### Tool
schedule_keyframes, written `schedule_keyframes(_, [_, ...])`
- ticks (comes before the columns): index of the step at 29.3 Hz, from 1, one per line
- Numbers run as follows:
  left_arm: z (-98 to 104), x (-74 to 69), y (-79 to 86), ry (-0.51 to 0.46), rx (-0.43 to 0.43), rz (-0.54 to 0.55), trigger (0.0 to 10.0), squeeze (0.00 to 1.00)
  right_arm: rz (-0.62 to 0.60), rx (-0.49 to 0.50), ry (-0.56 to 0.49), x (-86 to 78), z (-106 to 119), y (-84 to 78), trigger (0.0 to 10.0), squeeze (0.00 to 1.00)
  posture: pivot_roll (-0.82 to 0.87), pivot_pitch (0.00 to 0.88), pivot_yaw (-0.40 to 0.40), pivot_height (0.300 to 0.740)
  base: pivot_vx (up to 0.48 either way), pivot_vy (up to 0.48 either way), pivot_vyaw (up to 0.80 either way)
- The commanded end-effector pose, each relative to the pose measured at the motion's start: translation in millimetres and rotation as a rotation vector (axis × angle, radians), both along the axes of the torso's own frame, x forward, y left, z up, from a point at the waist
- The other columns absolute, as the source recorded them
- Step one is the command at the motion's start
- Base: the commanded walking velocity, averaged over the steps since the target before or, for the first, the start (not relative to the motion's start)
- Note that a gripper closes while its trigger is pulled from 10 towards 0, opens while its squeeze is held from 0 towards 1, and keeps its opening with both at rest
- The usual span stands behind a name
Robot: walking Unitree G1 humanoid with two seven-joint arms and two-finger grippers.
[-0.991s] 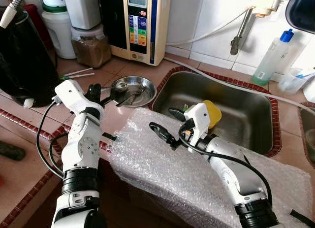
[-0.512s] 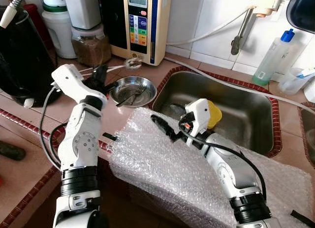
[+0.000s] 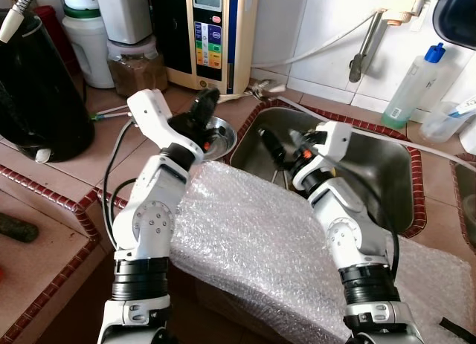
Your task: Kitchen organization
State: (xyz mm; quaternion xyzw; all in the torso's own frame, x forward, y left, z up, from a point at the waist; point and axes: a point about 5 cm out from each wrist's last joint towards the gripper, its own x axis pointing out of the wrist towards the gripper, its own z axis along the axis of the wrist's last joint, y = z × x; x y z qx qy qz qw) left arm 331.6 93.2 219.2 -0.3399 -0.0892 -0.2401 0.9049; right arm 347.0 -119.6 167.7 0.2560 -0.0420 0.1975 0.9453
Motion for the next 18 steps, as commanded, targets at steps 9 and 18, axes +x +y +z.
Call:
schedule_keyframes(9, [-7, -7.0, -17.2, 0.010, -0.002, -0.116, 0.0, 0.00, -0.011, 0.260, 0.040, 10.2, 9, -6.4, 10.0, 0.00, 0.09, 0.000, 0.000, 0.740, 0.000, 0.000, 0.00])
schedule_keyframes(18, [-9, -9.9, -21.7, 0.022, -0.026, -0.151, 0.0, 0.00, 0.013, 0.337, 0.046, 16.6, 11, -2.1, 10.0, 0.00, 0.09, 0.000, -0.001, 0.740, 0.000, 0.000, 0.00])
